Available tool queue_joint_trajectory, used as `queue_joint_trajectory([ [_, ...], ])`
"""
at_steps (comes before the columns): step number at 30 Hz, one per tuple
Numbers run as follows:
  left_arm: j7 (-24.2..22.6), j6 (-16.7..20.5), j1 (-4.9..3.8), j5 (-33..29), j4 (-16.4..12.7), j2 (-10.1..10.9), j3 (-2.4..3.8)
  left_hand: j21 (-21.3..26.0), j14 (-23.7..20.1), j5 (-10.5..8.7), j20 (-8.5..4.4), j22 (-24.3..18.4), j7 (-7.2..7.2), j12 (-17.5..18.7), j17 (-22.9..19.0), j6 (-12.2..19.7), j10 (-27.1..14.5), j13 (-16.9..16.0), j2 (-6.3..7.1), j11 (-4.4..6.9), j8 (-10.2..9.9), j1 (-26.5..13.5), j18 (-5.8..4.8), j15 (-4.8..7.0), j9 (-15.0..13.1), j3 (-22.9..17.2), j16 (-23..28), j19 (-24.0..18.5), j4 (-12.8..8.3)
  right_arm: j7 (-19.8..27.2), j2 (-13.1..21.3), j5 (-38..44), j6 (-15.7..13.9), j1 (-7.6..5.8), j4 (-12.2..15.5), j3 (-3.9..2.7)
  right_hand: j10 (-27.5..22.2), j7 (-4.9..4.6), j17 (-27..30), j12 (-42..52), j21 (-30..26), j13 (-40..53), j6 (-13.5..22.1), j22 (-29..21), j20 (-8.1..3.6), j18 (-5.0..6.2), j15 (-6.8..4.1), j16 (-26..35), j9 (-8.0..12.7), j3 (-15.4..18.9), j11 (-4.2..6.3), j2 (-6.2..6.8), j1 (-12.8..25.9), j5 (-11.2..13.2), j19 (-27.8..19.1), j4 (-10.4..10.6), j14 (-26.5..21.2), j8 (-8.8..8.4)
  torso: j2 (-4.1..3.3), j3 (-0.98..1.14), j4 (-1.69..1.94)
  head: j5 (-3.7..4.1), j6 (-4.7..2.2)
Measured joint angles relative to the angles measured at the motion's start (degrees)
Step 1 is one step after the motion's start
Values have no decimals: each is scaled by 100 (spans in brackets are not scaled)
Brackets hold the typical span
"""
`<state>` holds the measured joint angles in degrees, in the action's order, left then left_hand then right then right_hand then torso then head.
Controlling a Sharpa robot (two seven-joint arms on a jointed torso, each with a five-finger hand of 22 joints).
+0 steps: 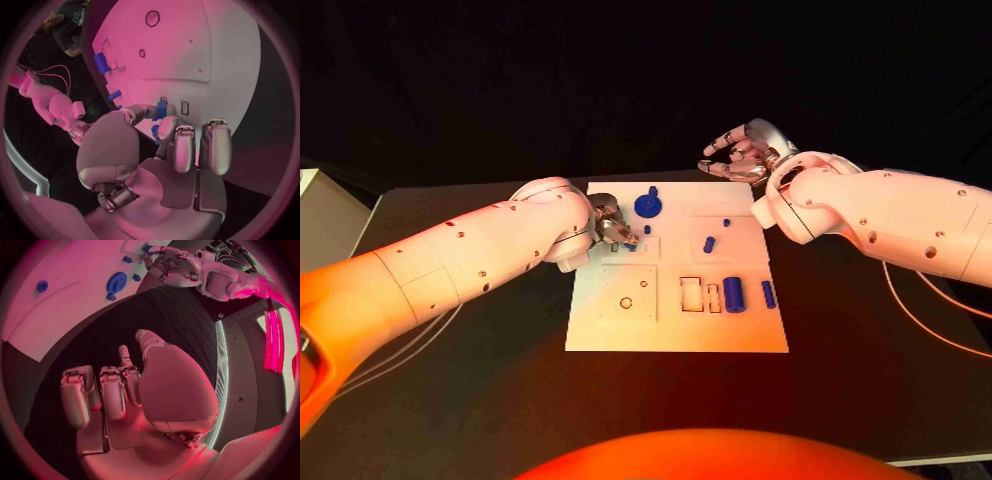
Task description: Assemble the parts on the task board
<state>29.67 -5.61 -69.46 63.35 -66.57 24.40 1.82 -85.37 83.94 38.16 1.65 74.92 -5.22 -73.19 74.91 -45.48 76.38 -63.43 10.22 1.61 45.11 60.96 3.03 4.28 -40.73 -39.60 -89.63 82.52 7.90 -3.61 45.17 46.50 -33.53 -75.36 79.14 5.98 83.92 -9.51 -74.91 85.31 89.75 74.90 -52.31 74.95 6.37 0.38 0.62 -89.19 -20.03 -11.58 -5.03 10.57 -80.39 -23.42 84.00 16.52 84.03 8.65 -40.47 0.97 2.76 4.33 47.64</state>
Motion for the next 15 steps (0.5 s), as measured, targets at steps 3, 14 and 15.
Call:
queue_joint_trajectory([
  [3,-1,-8,0,3,0,3,0,0,0,0,0,0,0,0,0,0,0,0,0,0,1,0,0,0,0,0,0,0,0,0,0,0,0,0,0,0,0,0,0,0,0,0,0,0,0,0,0,0,0,0,0,0,0,0,0,0,0,0,0,-2,1,-1,4],
  [14,-4,-95,-2,62,-19,22,4,-23,0,-1,0,-1,0,0,0,0,-1,3,0,-1,1,0,0,0,0,0,0,0,0,0,1,2,3,0,1,0,0,0,0,0,0,0,0,-1,0,0,0,0,-6,-23,0,17,17,0,0,-23,0,0,-4,-5,2,3,22],
  [15,-4,-107,-2,72,-20,24,4,-23,0,-1,0,0,0,0,0,0,-1,9,0,-1,0,0,0,0,0,0,0,0,0,0,1,2,4,0,1,0,0,0,0,0,0,0,0,-1,0,0,0,0,-6,-23,0,25,25,0,0,-23,0,0,-5,-5,2,4,25],
])
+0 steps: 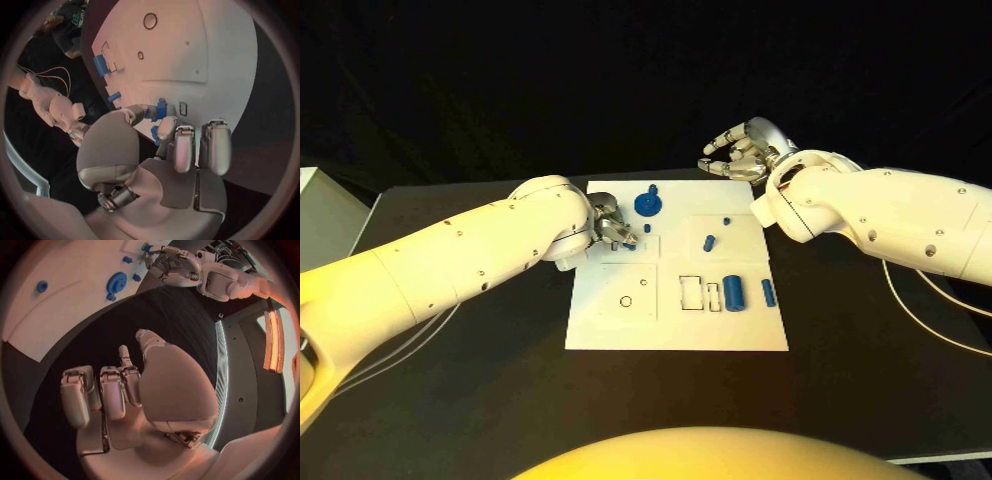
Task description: Assemble the parts on the task board
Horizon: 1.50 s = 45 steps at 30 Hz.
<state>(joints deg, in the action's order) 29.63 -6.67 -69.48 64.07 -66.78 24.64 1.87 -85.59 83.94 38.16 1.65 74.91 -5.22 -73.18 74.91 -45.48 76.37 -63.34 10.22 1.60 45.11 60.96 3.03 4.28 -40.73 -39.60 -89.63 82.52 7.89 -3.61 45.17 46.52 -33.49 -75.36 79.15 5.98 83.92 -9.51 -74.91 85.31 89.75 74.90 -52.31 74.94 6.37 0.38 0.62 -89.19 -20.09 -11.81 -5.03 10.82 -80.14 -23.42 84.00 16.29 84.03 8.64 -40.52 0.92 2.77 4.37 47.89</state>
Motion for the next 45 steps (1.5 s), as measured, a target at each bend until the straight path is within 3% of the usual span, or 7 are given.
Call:
queue_joint_trajectory([
  [29,-13,-94,-4,57,37,-32,4,0,0,-34,0,-1,1,0,0,-1,-9,15,0,-10,-22,0,0,0,0,2,0,0,-2,0,-14,2,5,0,-2,0,0,0,0,0,0,0,0,-2,0,0,0,0,1,0,0,-2,-2,0,0,0,0,0,3,8,-3,-5,5],
  [45,-28,-244,-27,41,177,-114,18,0,0,-66,0,-1,35,0,0,-98,23,52,-53,4,-88,-53,0,0,0,127,0,0,-127,0,-11,4,5,1,3,0,0,0,0,0,0,0,0,-3,0,0,0,0,2,0,0,-2,-2,0,0,0,0,0,2,9,-6,18,23],
])
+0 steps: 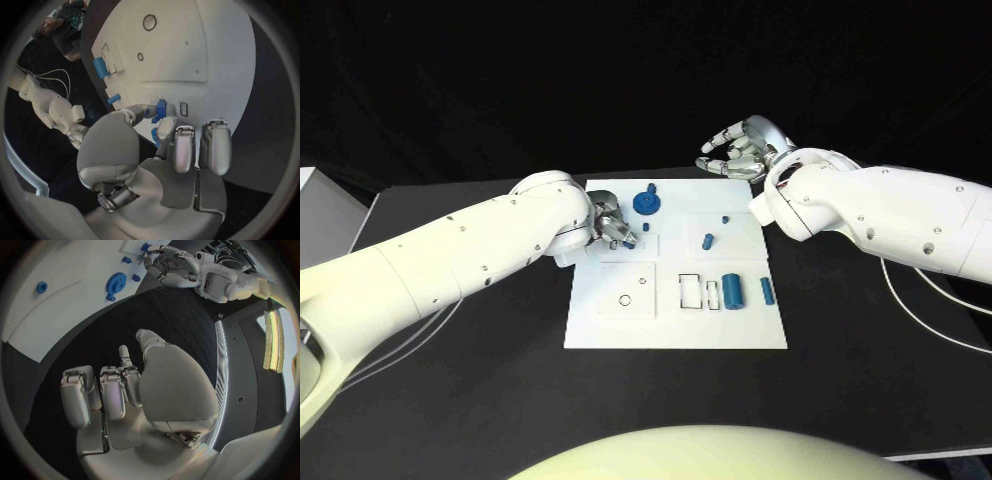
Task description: Assemble the parts on the task board
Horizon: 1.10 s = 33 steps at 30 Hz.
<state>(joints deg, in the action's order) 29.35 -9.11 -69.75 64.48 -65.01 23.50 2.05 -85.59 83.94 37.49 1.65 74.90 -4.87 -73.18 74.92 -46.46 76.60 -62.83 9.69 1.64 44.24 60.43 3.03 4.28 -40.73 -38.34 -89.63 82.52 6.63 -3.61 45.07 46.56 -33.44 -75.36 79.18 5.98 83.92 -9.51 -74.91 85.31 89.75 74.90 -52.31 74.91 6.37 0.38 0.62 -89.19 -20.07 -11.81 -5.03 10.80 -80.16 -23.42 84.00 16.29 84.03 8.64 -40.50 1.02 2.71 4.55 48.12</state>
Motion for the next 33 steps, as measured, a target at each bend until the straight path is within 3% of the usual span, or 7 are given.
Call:
queue_joint_trajectory([
  [19,-5,-47,-7,-12,39,-19,4,0,2,-86,-20,4,30,0,0,-48,35,-80,-5,34,-132,-55,0,44,0,143,0,20,-142,-1,5,2,0,-1,3,0,0,0,0,0,0,5,0,4,0,0,0,0,0,0,0,0,0,0,0,0,0,0,2,-7,4,13,11],
  [30,-4,-35,-4,-15,42,-21,1,0,1,-143,-20,4,115,-24,0,-175,52,-122,26,51,-144,-86,0,45,0,304,0,20,-45,-1,3,3,0,-1,4,0,0,0,0,0,0,4,0,3,0,0,0,0,0,0,0,0,0,0,0,0,0,0,2,-7,5,12,4],
  [33,-3,-32,-1,-16,43,-24,-1,0,22,-243,-41,3,158,-25,0,-220,52,-134,26,51,-172,-86,0,65,-169,396,0,41,0,-1,2,4,0,-1,4,0,0,0,0,0,0,4,0,3,0,0,0,0,0,0,0,0,0,0,0,0,0,0,2,-5,5,14,8],
])
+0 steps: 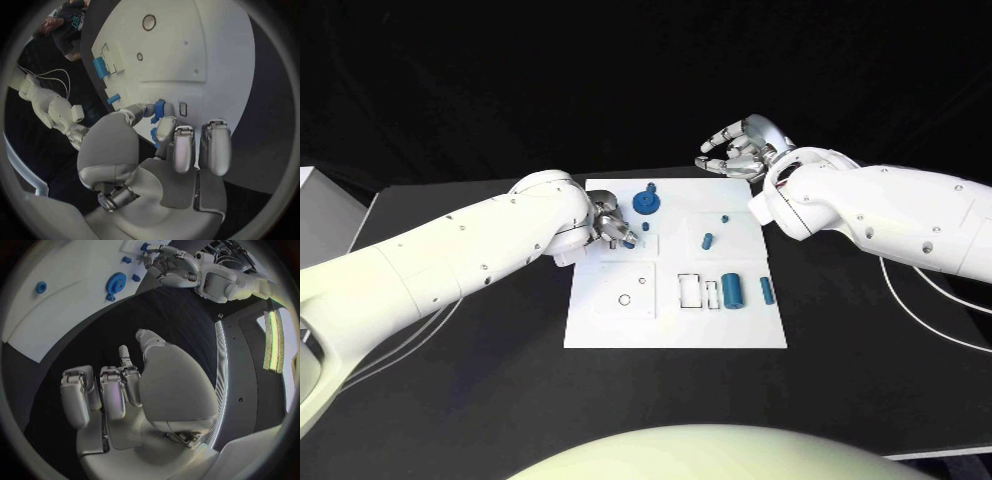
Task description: Assemble the parts on the task board
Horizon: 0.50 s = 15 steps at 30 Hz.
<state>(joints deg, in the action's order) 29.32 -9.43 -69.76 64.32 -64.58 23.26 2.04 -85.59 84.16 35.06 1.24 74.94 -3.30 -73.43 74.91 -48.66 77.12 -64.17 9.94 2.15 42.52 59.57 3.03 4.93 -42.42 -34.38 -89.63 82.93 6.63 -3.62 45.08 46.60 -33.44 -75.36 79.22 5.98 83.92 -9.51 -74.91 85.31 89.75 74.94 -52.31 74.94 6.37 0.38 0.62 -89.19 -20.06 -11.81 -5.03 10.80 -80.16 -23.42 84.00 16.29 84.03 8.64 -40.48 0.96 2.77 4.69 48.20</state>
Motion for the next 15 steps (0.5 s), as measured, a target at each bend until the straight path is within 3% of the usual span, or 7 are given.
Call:
queue_joint_trajectory([
  [1,0,2,2,0,0,-2,-1,0,-12,-68,0,0,14,0,0,-31,2,-6,6,3,-7,-6,1,11,-60,29,0,0,23,0,0,0,0,0,0,0,0,0,0,0,0,0,0,0,0,0,0,0,0,0,0,0,0,0,0,0,0,0,0,1,0,1,1],
  [2,0,2,2,0,1,-3,-2,0,-20,-112,0,0,26,0,0,-43,20,-9,7,20,-10,-7,1,20,-306,56,0,0,25,0,-1,0,0,0,0,0,0,0,0,0,0,0,0,0,0,0,0,0,0,0,0,0,0,0,0,0,0,0,0,1,-1,1,1],
  [4,2,3,4,0,1,-5,-4,0,-20,-213,0,0,59,0,0,-78,20,-10,6,20,-46,-6,0,20,-1237,81,0,0,49,0,-1,1,0,0,0,0,0,0,0,0,0,0,0,0,0,0,0,0,2,0,0,0,0,0,0,0,0,0,-1,1,-1,1,3],
  [5,3,4,8,0,3,-5,-7,0,-20,-242,0,0,104,0,0,-130,20,-9,6,20,-46,-6,0,20,-1426,89,0,0,57,0,-1,1,0,0,0,0,0,0,0,0,0,0,0,0,0,0,0,0,2,0,0,0,0,0,0,0,0,0,-1,1,-1,1,4],
  [15,10,14,16,-2,9,-6,-10,0,-20,-397,0,-1,186,0,0,-269,20,-23,-33,20,-73,33,1,20,-1553,136,0,0,104,0,0,2,0,0,3,0,0,0,0,0,0,-1,0,-1,0,0,0,0,2,0,0,0,0,0,0,0,0,0,-3,2,-1,9,2],
])
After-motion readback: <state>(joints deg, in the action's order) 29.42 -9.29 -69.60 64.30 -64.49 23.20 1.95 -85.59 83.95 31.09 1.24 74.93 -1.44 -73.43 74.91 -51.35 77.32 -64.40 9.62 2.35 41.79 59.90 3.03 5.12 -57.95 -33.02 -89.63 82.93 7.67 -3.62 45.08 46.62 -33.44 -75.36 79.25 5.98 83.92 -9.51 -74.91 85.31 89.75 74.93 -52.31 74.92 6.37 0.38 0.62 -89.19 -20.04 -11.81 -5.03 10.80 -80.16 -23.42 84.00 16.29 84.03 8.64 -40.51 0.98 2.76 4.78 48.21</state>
